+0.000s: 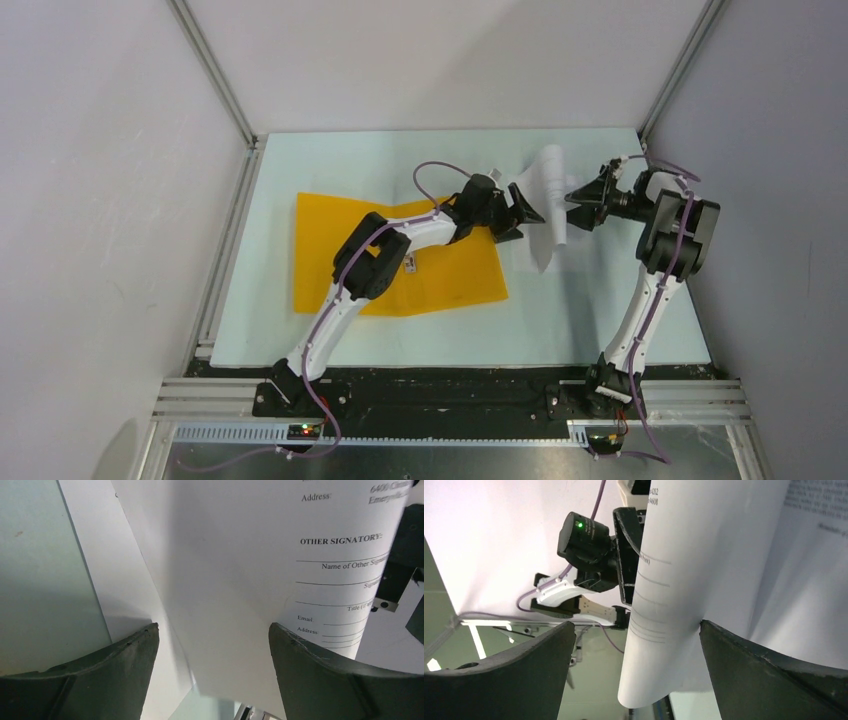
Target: Put the files into the folder
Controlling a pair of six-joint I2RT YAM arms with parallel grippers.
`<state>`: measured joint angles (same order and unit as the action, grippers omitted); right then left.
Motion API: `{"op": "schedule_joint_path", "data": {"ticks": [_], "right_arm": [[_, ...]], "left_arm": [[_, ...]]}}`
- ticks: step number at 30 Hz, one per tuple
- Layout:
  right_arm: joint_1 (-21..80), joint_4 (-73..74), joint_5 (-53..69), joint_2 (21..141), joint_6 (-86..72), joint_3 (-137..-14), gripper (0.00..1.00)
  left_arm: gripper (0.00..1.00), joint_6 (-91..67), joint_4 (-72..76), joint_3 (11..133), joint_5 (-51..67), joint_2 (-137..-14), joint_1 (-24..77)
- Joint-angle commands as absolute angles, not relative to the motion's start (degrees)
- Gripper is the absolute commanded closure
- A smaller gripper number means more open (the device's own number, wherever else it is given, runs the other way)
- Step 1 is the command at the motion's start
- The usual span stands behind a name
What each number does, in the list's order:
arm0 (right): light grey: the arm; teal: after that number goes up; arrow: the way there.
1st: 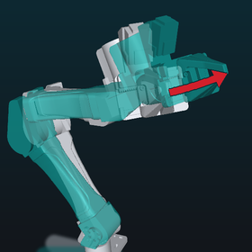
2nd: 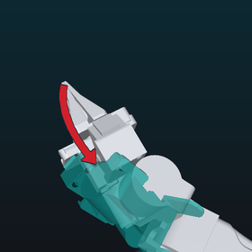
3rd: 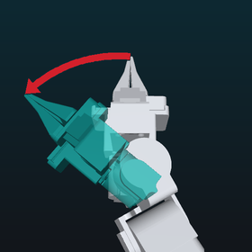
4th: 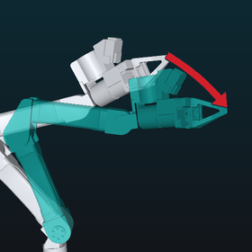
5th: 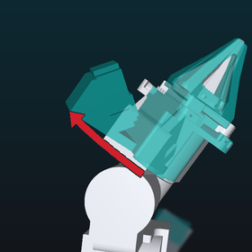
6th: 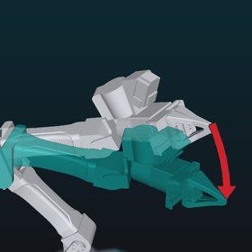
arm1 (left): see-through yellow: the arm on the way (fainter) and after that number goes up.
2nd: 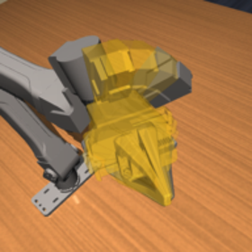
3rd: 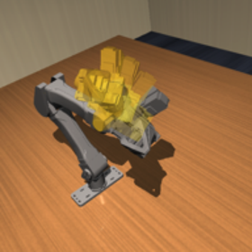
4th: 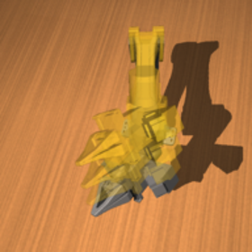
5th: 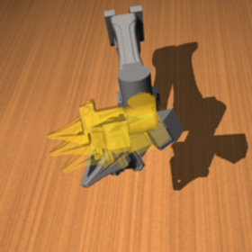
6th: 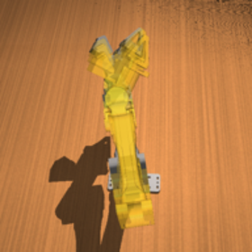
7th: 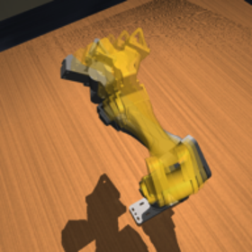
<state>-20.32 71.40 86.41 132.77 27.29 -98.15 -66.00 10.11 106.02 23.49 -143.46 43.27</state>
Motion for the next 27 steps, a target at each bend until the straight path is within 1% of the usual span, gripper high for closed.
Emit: {"op": "schedule_joint_path", "data": {"ticks": [1, 5, 9, 11, 16, 17, 18, 19, 20, 21, 22, 23, 27], "right_arm": [[-19.38, 91.43, 93.02, 137.12, 51.25, -102.57, 0.01], [-19.03, 92.23, 92.98, 136.41, 54.47, -98.31, 0.01], [-18.14, 92.24, 90.5, 135.21, 54.66, -98.2, 0.0], [-17.78, 92.2, 89.74, 136.13, 52.85, -99.29, 0.01], [-15.95, 91.71, 87.25, 140.48, 42.09, -104.69, 0.01], [-15.58, 89.77, 85.73, 140.63, 40.43, -105.58, 0.0], [-14.75, 86.59, 84.09, 140.15, 31.75, -105.13, 0.01], [-14.45, 73.77, 78.79, 136.81, 25.24, -100.97, 0.01], [-14.36, 53.93, 75.96, 130.88, 9.06, -97.2, 0.01], [-14.56, 43.66, 71.22, 127.93, -4.5, -88.35, 0.01], [-15.07, 30.95, 69.67, 124.29, -8.58, -85.13, 0.01], [-15.18, 29.23, 68.26, 124.02, -11.57, -83.69, 0.01], [-15.23, 36.02, 70.65, 128.27, -8.88, -89.33, 0.01]], "left_arm": [[0.12, -62.48, 5.28, 102.9, 24.71, -141.65, 43.01], [0.07, -60.6, 8.73, 102.3, 26.9, -140.65, 42.1], [0.05, -59.01, 9.2, 102.32, 28.03, -139.97, 41.42], [0.05, -58.76, 9.1, 102.09, 28.19, -139.82, 41.22], [0.05, -58.66, 9.01, 100.6, 28.96, -139.15, 41.13], [0.05, -58.64, 8.99, 100.3, 29.1, -139.03, 41.09], [0.06, -58.41, 8.97, 100.2, 29.23, -138.9, 40.99], [0.06, -58.09, 8.97, 100.0, 29.39, -138.55, 40.89], [0.06, -57.96, 8.92, 99.92, 29.46, -138.36, 40.81], [0.06, -57.56, 8.9, 99.82, 29.67, -138.04, 40.79], [0.05, -57.39, 8.95, 99.79, 29.73, -137.88, 40.7], [0.05, -57.08, 8.96, 99.83, 29.74, -137.61, 40.69], [0.04, -56.08, 8.91, 99.83, 29.71, -137.23, 40.53]]}}
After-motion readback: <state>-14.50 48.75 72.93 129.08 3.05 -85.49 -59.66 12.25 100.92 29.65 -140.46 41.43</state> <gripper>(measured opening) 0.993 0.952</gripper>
